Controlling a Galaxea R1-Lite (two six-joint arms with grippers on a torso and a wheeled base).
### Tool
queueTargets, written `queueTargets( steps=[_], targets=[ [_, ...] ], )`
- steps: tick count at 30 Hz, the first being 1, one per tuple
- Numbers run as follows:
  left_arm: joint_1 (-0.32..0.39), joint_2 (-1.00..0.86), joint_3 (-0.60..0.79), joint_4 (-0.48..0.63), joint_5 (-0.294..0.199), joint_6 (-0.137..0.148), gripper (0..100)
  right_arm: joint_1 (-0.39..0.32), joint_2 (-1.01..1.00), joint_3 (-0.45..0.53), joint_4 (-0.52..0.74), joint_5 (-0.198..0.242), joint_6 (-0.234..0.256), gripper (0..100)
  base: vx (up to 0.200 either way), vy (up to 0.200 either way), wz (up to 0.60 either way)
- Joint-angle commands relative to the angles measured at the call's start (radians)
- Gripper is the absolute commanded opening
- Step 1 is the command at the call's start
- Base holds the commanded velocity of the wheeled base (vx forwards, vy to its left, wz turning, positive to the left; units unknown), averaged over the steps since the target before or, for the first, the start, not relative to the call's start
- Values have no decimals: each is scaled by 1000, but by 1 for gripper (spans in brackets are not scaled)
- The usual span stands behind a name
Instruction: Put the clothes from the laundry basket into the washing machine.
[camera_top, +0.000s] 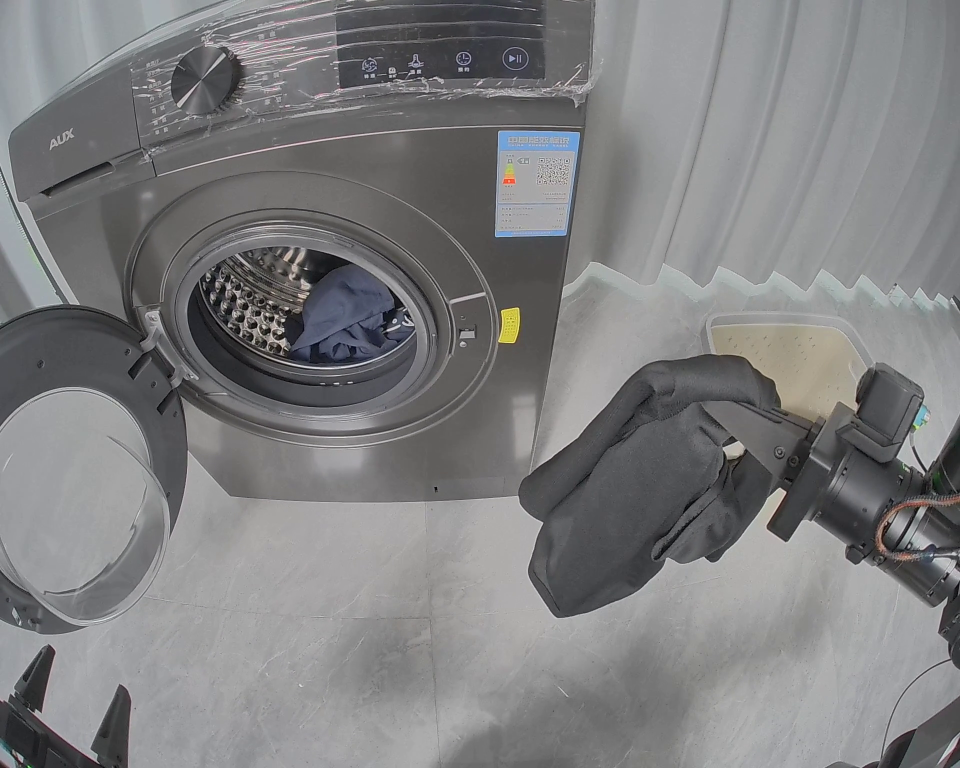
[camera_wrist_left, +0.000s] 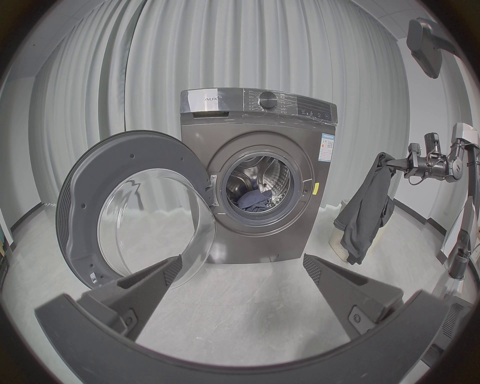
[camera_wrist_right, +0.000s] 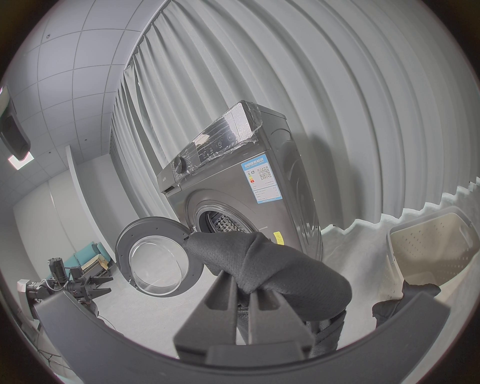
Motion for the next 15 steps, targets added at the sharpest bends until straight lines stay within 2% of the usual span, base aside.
queueTargets(
  steps=[1,15],
  targets=[
    [0,-18,16,-1,0,0,100,0,1,-1,0,2,1,0,0,200,0],
    [0,-18,16,-1,0,1,100,0,3,-1,0,0,1,0,0,200,0]
  ],
)
